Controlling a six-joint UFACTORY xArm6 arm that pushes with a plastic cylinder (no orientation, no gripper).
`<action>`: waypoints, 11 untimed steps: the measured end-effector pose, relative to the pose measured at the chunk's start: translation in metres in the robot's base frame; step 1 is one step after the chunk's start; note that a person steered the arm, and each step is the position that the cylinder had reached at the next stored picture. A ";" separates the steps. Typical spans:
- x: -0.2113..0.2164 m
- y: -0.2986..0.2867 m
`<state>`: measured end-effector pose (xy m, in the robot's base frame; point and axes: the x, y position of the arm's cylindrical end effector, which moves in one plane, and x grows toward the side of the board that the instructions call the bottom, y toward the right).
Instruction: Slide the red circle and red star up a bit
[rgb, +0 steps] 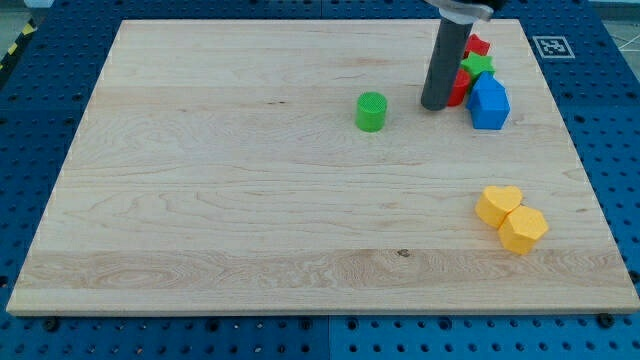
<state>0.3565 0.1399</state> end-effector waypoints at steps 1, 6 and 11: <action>-0.022 0.000; -0.008 0.009; -0.043 0.027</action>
